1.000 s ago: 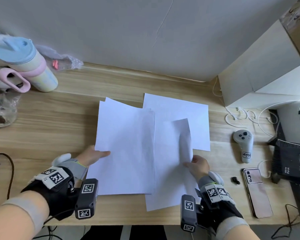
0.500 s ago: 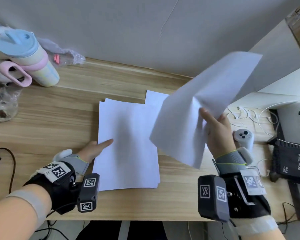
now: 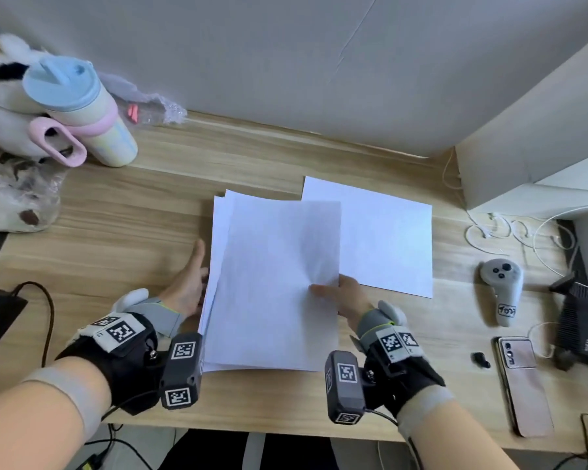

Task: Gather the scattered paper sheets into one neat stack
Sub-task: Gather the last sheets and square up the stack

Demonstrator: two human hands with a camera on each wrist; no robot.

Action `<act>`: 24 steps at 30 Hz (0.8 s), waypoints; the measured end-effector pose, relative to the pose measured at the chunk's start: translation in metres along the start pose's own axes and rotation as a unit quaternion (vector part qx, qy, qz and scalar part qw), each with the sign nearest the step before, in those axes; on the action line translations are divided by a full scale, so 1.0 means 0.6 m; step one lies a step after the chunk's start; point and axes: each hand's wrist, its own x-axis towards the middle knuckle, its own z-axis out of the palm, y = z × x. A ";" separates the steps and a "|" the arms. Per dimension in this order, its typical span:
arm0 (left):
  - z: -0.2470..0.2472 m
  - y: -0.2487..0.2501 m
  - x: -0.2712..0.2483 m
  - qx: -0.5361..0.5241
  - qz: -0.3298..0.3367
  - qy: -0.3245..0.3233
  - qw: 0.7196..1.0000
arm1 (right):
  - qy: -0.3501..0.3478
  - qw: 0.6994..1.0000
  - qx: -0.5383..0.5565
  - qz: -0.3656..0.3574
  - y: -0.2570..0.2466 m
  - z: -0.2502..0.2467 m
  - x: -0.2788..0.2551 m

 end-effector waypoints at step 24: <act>0.105 0.036 0.031 0.134 0.132 0.072 0.979 | 0.330 0.927 0.152 0.091 0.078 -0.211 0.038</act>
